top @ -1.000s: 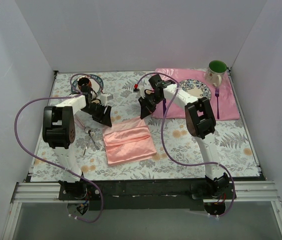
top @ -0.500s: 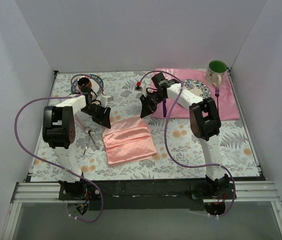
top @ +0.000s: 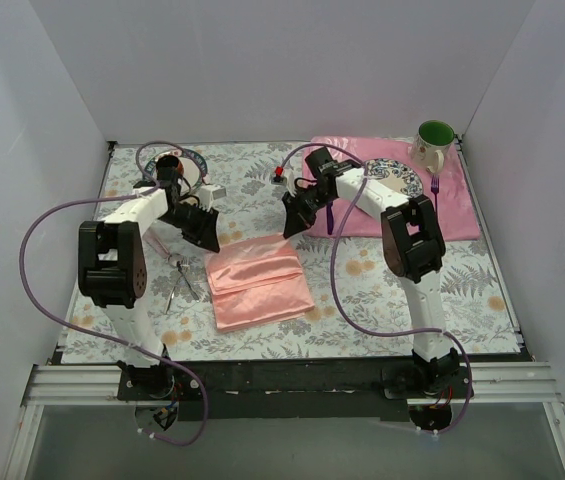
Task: Fold the napkin into a case and place the utensils inside
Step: Fold the lower triangle-folded napkin.
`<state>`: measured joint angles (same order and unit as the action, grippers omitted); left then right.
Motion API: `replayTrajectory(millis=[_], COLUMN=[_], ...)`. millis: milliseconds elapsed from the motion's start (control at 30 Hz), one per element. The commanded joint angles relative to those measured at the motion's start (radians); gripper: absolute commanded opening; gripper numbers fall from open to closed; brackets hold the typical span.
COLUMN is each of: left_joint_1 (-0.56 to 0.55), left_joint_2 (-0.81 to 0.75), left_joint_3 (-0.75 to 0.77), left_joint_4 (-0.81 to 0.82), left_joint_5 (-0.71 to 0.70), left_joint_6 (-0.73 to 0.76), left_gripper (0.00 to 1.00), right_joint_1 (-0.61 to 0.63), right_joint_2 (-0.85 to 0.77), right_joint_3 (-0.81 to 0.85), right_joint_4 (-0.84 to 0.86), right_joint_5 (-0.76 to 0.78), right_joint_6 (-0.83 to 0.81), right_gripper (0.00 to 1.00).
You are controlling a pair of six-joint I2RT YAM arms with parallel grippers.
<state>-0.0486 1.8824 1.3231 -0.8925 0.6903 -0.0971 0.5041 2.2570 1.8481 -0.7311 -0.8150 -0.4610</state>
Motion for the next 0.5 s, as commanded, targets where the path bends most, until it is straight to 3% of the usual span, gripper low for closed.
replayTrajectory(millis=[0,233,300,467], left_joint_1=[-0.019,-0.06,-0.062,-0.062], left_joint_2=[-0.12,-0.19,-0.197,-0.167], left_joint_3=[-0.015,-0.108,-0.119,-0.087], left_joint_4=[-0.017,0.02,0.05,0.063], left_joint_5=[0.029,-0.015,-0.024,-0.02], left_joint_6=[0.025,0.037,0.011,-0.007], left_gripper=[0.22,0.18,0.35,0.39], right_joint_1=[-0.006,-0.003,-0.003,-0.002], right_joint_2=[-0.102,-0.134,-0.137,-0.123], right_joint_3=[-0.023,-0.073,-0.089,-0.084], right_joint_4=[-0.004,-0.027,-0.024,-0.008], right_joint_5=[-0.027,-0.026,-0.024,-0.019], right_joint_6=[-0.042,-0.087,-0.09,-0.087], right_gripper=[0.01,0.01,0.01,0.01])
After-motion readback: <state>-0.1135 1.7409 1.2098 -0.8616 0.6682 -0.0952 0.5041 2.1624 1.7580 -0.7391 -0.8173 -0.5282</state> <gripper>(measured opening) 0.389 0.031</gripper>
